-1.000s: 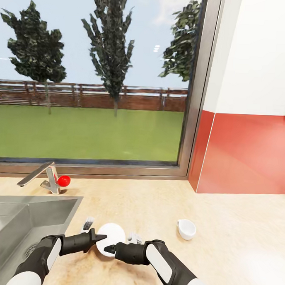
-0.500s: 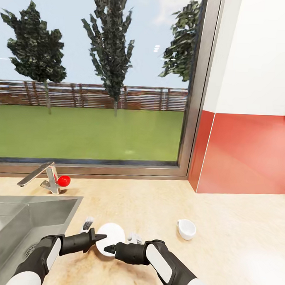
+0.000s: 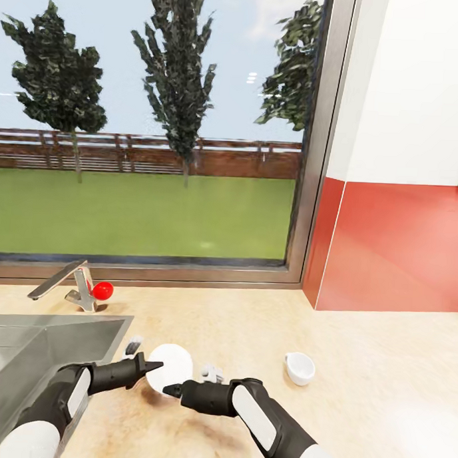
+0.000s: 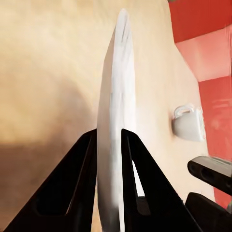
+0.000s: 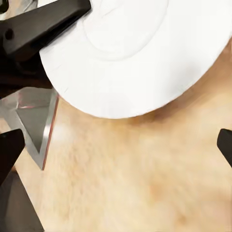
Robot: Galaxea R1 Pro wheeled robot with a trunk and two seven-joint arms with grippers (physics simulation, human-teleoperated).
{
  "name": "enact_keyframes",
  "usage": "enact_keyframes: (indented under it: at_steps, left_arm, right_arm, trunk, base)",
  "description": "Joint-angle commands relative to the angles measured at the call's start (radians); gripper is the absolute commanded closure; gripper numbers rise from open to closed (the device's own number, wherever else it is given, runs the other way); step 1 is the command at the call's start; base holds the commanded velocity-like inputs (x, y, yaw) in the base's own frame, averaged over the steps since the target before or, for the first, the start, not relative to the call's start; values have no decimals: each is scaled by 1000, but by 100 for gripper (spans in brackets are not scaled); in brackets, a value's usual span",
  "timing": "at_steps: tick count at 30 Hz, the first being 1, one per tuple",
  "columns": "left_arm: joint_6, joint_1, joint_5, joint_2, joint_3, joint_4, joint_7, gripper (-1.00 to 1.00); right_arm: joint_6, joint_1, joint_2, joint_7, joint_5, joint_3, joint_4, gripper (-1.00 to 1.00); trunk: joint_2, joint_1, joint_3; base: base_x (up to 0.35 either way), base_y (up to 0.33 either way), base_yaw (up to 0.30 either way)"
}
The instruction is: Set up a coffee station on the kitchen countertop: keep the coffee maker on the countertop, move the bottle of coffee from the kitchen shelf to the counter next to the coffee maker, place a paper coffee filter on top of the coffee maker, put the saucer next to the coffee maker with the coffee cup on the saucer, and place the electric kettle next to the coffee maker.
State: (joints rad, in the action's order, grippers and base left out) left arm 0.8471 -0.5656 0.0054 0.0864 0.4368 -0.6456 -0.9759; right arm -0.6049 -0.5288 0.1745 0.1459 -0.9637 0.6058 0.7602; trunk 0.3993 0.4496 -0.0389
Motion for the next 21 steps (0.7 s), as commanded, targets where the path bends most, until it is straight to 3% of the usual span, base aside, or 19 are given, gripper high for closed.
enact_keyframes:
  at_steps: [1, 3, 5, 11, 17, 21]
  left_arm:
    - [7, -10, -3, 6, 3, 0, -2, 100]
    - [10, -26, -2, 22, 6, 0, -4, 100]
    - [13, -36, 10, 61, 26, -1, -11, 100]
    - [25, -30, 115, 151, 46, -9, -45, 100]
    - [30, -27, 132, 163, 48, -10, -50, 100]
    - [30, -27, 134, 164, 48, -22, -50, 100]
  right_arm:
    - [-2, 0, 0, 3, 2, 0, 6, -100]
    - [-3, 0, 0, 3, 2, 0, 13, -100]
    - [-3, 0, 0, 3, 2, -1, 22, -100]
    - [-3, 0, 0, 3, 2, -1, 45, -100]
    - [-3, 0, 0, 3, 2, -1, 79, -100]
    - [-3, 0, 0, 3, 2, -1, 79, -100]
  trunk:
    - [1, 0, 1]
    - [1, 0, 1]
    - [1, 0, 1]
    - [1, 0, 1]
    - [1, 0, 1]
    - [1, 0, 1]
  base:
    - [0, 0, 0]
    - [0, 0, 0]
    - [0, 0, 0]
    - [0, 0, 0]
    - [-11, 0, 0]
    - [-205, 0, 0]
